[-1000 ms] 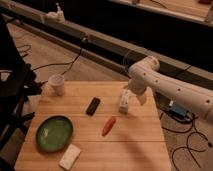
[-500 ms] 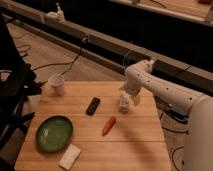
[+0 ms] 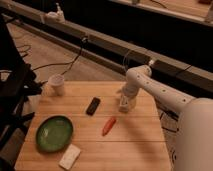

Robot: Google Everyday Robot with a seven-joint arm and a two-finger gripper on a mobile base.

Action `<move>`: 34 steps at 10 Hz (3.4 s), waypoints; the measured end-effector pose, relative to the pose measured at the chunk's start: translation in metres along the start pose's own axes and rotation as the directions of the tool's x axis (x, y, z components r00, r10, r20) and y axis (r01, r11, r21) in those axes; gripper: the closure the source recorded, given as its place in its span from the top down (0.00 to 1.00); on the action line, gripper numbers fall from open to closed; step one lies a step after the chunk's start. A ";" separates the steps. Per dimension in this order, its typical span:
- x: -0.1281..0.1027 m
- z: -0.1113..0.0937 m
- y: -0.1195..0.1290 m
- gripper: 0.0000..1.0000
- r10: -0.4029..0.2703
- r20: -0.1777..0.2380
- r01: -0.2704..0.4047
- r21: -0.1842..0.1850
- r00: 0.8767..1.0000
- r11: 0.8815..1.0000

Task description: Place the bottle in the ceramic bowl

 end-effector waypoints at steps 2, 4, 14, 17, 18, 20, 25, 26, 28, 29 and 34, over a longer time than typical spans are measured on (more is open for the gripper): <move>-0.008 0.011 0.001 0.57 -0.031 0.024 0.032 -0.010 0.999 0.999; -0.013 0.005 -0.008 0.38 -0.056 0.023 0.056 0.008 0.998 0.998; -0.173 -0.096 -0.098 0.00 -0.275 0.190 0.236 0.205 0.942 0.950; -0.270 -0.128 -0.104 0.00 -0.453 0.318 0.355 0.321 0.833 0.878; -0.288 -0.135 -0.100 0.00 -0.491 0.344 0.381 0.340 0.800 0.859; -0.298 -0.139 -0.099 0.00 -0.510 0.356 0.393 0.352 0.783 0.850; -0.309 -0.133 -0.101 0.00 -0.561 0.348 0.447 0.356 0.751 0.820; -0.329 -0.127 -0.102 0.00 -0.608 0.352 0.488 0.373 0.712 0.789; -0.357 -0.117 -0.098 0.00 -0.651 0.373 0.510 0.413 0.661 0.755; -0.377 -0.111 -0.095 0.00 -0.672 0.393 0.514 0.439 0.628 0.737; -0.454 -0.101 -0.068 0.00 -0.744 0.461 0.475 0.576 0.483 0.665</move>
